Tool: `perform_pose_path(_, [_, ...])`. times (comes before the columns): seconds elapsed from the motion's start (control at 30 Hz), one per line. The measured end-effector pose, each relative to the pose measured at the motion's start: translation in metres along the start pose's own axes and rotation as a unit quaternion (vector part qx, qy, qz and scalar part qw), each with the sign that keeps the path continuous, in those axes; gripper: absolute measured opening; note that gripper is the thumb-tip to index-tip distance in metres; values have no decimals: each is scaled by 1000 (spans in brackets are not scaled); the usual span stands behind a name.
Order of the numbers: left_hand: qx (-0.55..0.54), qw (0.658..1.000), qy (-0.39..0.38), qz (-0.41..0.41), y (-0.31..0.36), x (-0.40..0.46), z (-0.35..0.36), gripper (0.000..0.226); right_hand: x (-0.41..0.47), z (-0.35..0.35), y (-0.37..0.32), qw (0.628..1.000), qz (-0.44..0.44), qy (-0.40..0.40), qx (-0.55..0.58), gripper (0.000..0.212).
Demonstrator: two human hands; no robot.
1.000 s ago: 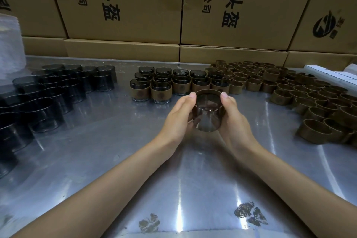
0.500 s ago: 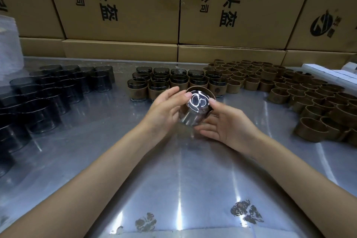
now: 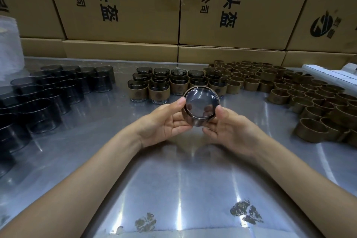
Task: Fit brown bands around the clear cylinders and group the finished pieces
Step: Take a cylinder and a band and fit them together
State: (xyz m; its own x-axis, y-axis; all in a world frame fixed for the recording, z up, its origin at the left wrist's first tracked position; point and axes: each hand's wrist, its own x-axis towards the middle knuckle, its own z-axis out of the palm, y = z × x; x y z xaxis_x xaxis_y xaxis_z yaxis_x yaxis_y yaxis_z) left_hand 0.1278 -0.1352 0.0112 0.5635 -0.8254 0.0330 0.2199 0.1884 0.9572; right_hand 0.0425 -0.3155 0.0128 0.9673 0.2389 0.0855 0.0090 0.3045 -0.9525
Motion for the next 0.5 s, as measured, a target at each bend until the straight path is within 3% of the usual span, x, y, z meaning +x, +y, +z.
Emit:
perform_pose_path(0.3, [-24,996,-81,41,-2,0,8,51,-4,5,-7,998,-38,-46,22,59])
perform_pose_path(0.5, [-42,999,9,17,6,-2,4,70,-2,2,-7,1000,0,-8,17,58])
